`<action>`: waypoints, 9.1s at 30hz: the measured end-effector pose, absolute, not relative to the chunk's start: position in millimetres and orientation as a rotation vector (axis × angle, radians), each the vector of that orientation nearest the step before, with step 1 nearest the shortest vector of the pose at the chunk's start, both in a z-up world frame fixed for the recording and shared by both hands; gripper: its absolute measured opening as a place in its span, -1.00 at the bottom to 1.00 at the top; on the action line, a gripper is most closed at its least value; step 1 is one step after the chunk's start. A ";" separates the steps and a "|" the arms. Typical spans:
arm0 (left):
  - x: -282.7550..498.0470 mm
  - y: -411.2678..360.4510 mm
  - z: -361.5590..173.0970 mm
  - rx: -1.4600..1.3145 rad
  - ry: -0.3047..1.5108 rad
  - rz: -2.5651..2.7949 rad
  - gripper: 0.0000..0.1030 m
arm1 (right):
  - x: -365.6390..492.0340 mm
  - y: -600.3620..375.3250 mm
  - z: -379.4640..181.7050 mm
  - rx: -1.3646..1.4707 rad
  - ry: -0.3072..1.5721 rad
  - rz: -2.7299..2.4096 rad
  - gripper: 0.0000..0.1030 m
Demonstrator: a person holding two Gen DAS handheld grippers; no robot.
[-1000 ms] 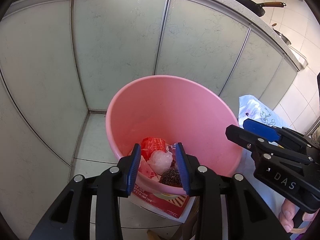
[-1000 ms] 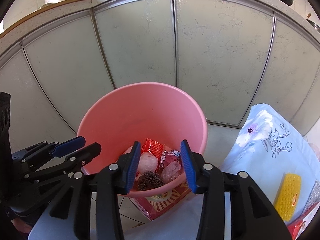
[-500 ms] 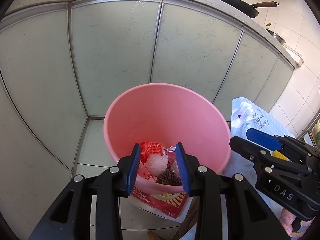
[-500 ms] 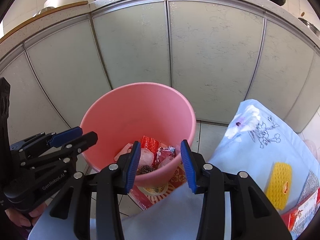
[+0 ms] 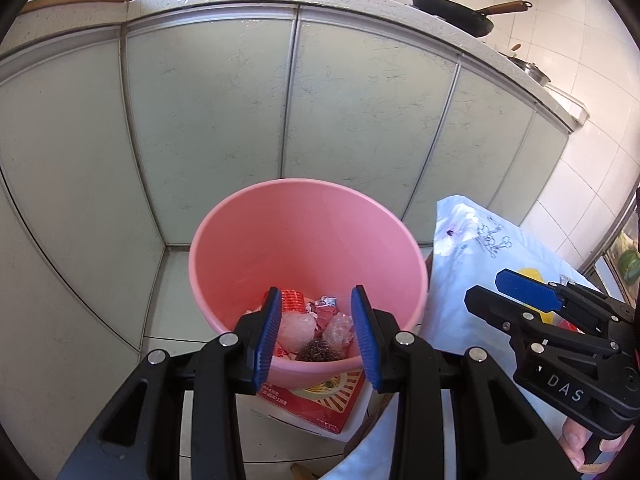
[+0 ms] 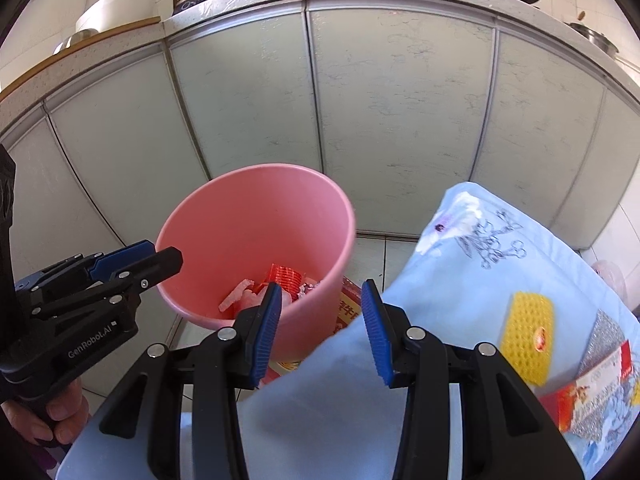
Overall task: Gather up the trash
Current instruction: 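Move both open tools back from the bucket to the table, then lower the left tool onto the red-and-white medicine box and close on it, then close the right tool on the yellow foam net while the left tool holds the box, then carry the medicine box and yellow foam net over the pink bucket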
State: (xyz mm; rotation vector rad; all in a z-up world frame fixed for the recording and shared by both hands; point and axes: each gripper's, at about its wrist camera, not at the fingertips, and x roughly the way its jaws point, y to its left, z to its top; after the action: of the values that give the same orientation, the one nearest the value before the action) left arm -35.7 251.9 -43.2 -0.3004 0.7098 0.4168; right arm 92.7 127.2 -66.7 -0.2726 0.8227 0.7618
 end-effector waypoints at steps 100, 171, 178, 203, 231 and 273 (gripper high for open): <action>140.7 -43.2 -83.3 0.249 0.953 -0.400 -0.18 | 102.6 -160.0 -92.1 0.064 0.910 0.272 -0.18; 47.3 95.2 -29.0 -0.135 0.730 0.132 -0.25 | 158.4 -6.0 -89.5 -0.128 0.875 0.490 -0.18; 44.2 106.3 -33.8 -0.168 0.738 0.154 -0.25 | 168.6 8.5 -104.2 -0.169 0.898 0.450 -0.18; 34.5 114.5 -33.7 -0.201 0.720 0.173 -0.25 | 160.7 12.6 -102.7 -0.186 0.855 0.463 -0.82; 12.6 123.3 -21.4 -0.227 0.672 0.204 -0.25 | 103.7 9.9 -40.2 -0.102 0.734 0.548 -0.82; -39.2 214.1 -6.8 -0.293 0.586 0.434 -0.25 | 72.6 115.3 -6.9 -0.179 0.648 0.731 -0.82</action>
State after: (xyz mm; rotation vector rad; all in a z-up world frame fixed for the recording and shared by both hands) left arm -39.2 214.1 -6.8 -0.2930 0.5861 0.4342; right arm 72.6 115.3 -6.9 -0.1786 0.6482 0.7308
